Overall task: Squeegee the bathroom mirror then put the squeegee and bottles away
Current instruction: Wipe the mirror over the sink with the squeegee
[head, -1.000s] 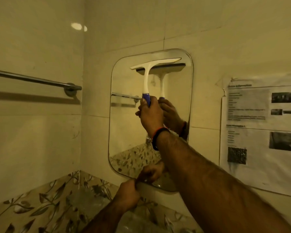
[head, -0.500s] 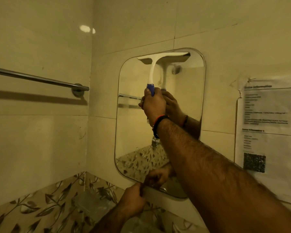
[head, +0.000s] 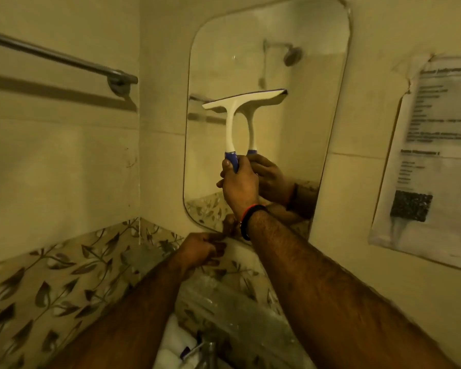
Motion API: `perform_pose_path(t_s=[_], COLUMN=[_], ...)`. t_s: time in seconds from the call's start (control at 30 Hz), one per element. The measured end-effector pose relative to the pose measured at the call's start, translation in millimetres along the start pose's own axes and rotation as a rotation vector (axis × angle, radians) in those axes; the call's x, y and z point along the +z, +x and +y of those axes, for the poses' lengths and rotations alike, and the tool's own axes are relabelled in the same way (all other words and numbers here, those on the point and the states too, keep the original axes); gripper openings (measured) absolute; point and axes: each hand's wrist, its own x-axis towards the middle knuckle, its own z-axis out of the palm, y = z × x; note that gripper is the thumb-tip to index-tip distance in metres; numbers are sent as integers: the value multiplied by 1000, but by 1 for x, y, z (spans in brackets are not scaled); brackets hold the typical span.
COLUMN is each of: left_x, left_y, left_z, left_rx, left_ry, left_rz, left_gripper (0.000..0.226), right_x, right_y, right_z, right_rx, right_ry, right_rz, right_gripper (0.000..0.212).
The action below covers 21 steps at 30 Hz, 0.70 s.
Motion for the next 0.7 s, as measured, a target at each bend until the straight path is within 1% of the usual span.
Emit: perform_pose_path(t_s=[0.13,0.23,0.3,0.43,0.5,0.63,0.7], left_x=[1,1,-1,-7,-8,-6,-4], left_y=[-1,0,2,4,5,6,6], left_z=[-3,-8,-10,-14,-16,-20,-21], left_rx=[21,26,21,-27,-38,-32,-29], left_ry=[-73,-85,-95,-157,-194,-252,-274], left_rz=[-5,-14,-12,-65,-77,-58,-62], left_gripper=[32,27,31,54,59,59,60], right_x=[-2,-3,-5,-16,-23,-41,-54], right_y=[-26,-44,-57,-84,-94,-108,-114], right_z=[29,49,64,95,107,119,124], right_rx=[37,69,80,113,132,166,164], right_ry=[-50,-67,-78,-99,-129,-183,-251], right_rz=[-20,-42,-62,-103,-121,-147,-160], right_gripper=[19,19,16,9,13,18,25])
